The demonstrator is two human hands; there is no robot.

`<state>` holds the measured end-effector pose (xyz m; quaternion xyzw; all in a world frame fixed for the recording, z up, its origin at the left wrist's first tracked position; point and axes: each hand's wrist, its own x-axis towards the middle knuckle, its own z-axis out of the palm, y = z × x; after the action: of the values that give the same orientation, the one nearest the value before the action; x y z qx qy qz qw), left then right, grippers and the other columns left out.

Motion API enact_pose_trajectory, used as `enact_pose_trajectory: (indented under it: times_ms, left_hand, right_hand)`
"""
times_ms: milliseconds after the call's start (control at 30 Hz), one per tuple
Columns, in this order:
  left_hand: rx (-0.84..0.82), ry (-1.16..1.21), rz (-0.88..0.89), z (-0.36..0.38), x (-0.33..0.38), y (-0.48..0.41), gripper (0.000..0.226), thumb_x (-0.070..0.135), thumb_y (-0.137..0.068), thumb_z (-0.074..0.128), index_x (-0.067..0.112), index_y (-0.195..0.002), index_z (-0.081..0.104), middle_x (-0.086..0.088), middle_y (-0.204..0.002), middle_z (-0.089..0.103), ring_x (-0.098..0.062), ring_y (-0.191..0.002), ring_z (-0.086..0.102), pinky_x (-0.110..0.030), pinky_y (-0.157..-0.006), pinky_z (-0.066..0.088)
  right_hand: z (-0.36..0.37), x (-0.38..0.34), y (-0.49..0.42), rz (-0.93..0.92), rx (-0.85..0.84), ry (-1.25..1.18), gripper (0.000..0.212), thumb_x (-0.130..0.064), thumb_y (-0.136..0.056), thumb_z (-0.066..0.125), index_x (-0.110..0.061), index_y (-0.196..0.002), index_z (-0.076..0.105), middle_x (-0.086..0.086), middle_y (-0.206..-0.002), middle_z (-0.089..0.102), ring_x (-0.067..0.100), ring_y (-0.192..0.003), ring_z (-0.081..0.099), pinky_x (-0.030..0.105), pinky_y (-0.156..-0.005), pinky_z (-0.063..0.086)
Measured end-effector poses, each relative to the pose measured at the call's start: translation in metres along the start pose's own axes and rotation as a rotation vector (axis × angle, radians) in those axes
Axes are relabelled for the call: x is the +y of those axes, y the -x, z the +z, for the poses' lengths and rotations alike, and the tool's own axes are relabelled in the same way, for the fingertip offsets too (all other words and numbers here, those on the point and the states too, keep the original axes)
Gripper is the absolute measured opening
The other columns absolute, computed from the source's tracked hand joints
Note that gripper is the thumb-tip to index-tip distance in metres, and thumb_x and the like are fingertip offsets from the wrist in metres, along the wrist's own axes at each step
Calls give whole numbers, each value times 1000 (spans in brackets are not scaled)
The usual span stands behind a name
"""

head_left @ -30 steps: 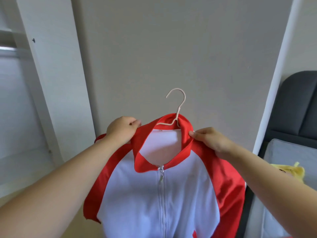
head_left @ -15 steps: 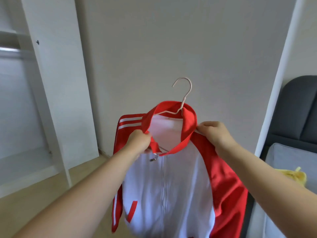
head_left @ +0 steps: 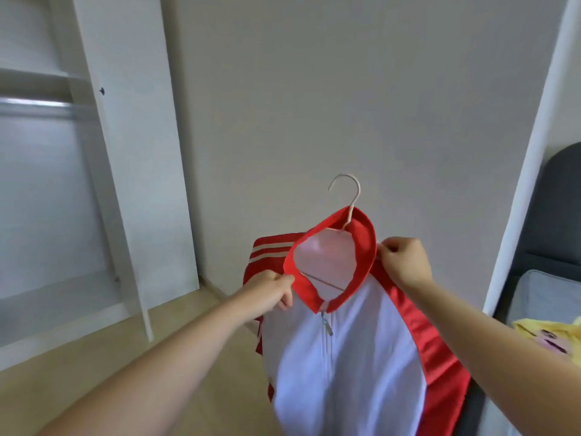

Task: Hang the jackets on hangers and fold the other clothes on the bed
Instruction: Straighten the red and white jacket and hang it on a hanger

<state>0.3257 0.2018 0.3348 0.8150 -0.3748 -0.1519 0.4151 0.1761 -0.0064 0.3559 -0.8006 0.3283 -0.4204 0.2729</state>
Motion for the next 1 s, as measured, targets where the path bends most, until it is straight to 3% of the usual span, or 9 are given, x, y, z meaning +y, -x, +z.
enact_pose_trajectory:
  times_ms: [133, 200, 433, 533, 600, 700, 800, 900, 1000]
  left_hand:
    - [372, -289, 351, -41, 11, -8, 27, 47, -91, 48, 29, -102, 66, 5, -114, 63, -16, -113, 53, -31, -93, 40]
    - [323, -548, 470, -49, 25, -15, 37, 35, -95, 52, 18, -128, 54, -3, -132, 53, -23, -127, 43, -33, -104, 34]
    - [374, -241, 388, -36, 60, -17, 40, 25, -89, 63, 17, -54, 46, -12, -64, 59, -35, -78, 61, -33, -61, 35]
    - [405, -157, 336, -34, 64, -15, 42, 26, -88, 64, 14, -52, 48, -15, -60, 60, -33, -69, 61, -31, -60, 35]
    - [414, -117, 293, -36, 65, -13, 43, 27, -87, 65, 13, -50, 47, -8, -51, 51, -28, -59, 51, -30, -58, 34]
    - [394, -66, 237, -39, 69, -8, 45, 27, -83, 69, 13, -48, 44, 1, -45, 41, -20, -53, 41, -29, -55, 31]
    - [433, 50, 177, -56, 70, 1, 51, 37, -80, 70, 15, -45, 41, 7, -38, 36, -16, -46, 35, -30, -51, 27]
    - [548, 212, 103, -79, 65, 5, 42, 52, -81, 61, 12, -72, 68, -7, -71, 67, -26, -72, 62, -33, -68, 46]
    - [568, 218, 61, -80, 61, 3, 46, 51, -72, 60, 7, -78, 71, -11, -75, 69, -26, -76, 65, -31, -68, 48]
  right_hand:
    - [-19, -14, -5, -108, -87, -63, 33, -22, -83, 67, -11, -52, 61, 12, -56, 57, 13, -55, 43, 31, -55, 36]
    - [-29, -27, -7, -186, -70, -68, 32, -19, -83, 67, -13, -52, 62, 8, -54, 57, 10, -52, 42, 29, -53, 35]
    - [-51, -44, -14, -355, 144, 146, 20, -8, -86, 56, 2, -76, 71, 21, -73, 64, 30, -72, 60, 35, -62, 40]
    - [-59, -50, -11, -109, 176, 4, 52, -38, -93, 49, 6, -72, 66, 24, -69, 65, 36, -71, 63, 37, -63, 45]
    - [-51, -62, 6, 73, -224, 86, 63, -54, -90, 48, 0, -60, 62, 11, -48, 61, 21, -46, 60, 27, -50, 44]
    - [-29, -67, 33, 95, -617, 334, 45, -30, -86, 52, -5, -49, 56, 0, -32, 51, 13, -28, 48, 15, -37, 39]
    - [-33, -68, 23, 28, -275, 228, 38, -15, -78, 47, -5, -42, 48, 0, -26, 41, 13, -25, 41, 17, -36, 36]
    - [-47, -68, 14, 72, 52, -56, 24, -13, -73, 52, -6, -50, 50, 8, -44, 40, 21, -43, 36, 28, -50, 36]
    - [-40, -59, 38, -57, -283, 253, 29, -12, -78, 56, -10, -50, 53, 4, -43, 49, 17, -41, 44, 26, -49, 37]
